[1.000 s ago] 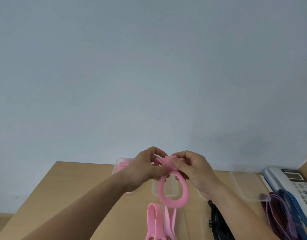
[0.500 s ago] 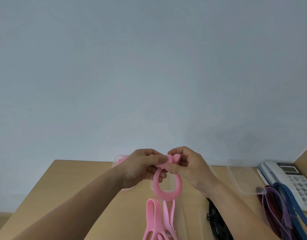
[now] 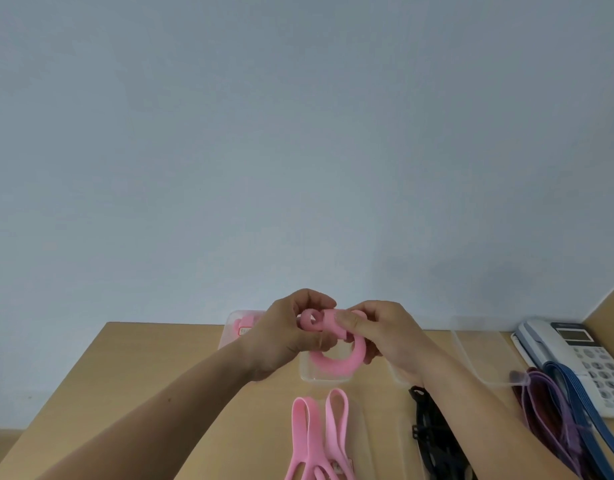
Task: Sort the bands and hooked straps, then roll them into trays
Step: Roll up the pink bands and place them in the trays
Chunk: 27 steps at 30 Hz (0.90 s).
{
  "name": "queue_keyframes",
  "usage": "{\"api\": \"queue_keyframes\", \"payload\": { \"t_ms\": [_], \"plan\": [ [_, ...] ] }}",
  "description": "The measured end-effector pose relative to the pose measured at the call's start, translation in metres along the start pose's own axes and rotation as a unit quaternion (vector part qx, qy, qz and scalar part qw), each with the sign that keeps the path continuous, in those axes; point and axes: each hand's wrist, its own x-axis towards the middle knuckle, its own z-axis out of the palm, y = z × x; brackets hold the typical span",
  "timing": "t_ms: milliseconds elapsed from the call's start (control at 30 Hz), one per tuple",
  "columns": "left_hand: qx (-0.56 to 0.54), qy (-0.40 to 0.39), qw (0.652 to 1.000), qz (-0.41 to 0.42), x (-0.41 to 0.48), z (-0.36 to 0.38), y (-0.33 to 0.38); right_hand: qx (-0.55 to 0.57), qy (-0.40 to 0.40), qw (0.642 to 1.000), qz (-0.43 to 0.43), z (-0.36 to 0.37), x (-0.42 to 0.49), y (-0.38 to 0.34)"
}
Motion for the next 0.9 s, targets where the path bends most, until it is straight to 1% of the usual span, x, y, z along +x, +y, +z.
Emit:
{"api": "queue_keyframes", "payload": {
  "t_ms": [67, 167, 233, 367, 500, 633, 767, 833, 900],
  "plan": [
    [0.016, 0.01, 1.0, -0.006, 0.0, 0.0, -0.001, -0.011, 0.016, 1.0, -0.019, 0.0, 0.001, 0.002],
    [0.066, 0.029, 0.997, -0.032, 0.001, 0.001, 0.001, 0.008, 0.022, 0.999, -0.045, 0.004, 0.002, 0.003],
    [0.082, 0.016, 0.995, -0.06, -0.001, 0.001, 0.003, 0.017, 0.02, 0.998, -0.062, 0.006, 0.002, 0.002],
    [0.024, -0.042, 0.993, -0.112, -0.004, 0.0, 0.007, -0.03, 0.021, 0.995, -0.097, 0.005, 0.003, 0.004],
    [-0.034, -0.053, 0.989, -0.131, -0.003, -0.002, 0.012, -0.081, 0.038, 0.989, -0.121, 0.005, 0.002, 0.008],
    [-0.055, -0.043, 0.99, -0.124, 0.0, -0.001, 0.012, -0.122, 0.047, 0.978, -0.163, 0.009, 0.001, 0.01],
    [-0.073, -0.042, 0.993, -0.088, -0.001, -0.002, 0.01, -0.12, 0.07, 0.974, -0.178, 0.011, 0.001, 0.014],
    [-0.09, -0.013, 0.992, -0.082, -0.001, -0.001, 0.008, -0.107, 0.068, 0.977, -0.171, 0.009, 0.0, 0.014],
    [-0.088, 0.018, 0.994, -0.069, 0.0, -0.001, 0.005, -0.073, 0.043, 0.985, -0.152, 0.005, -0.001, 0.012]
  ]
}}
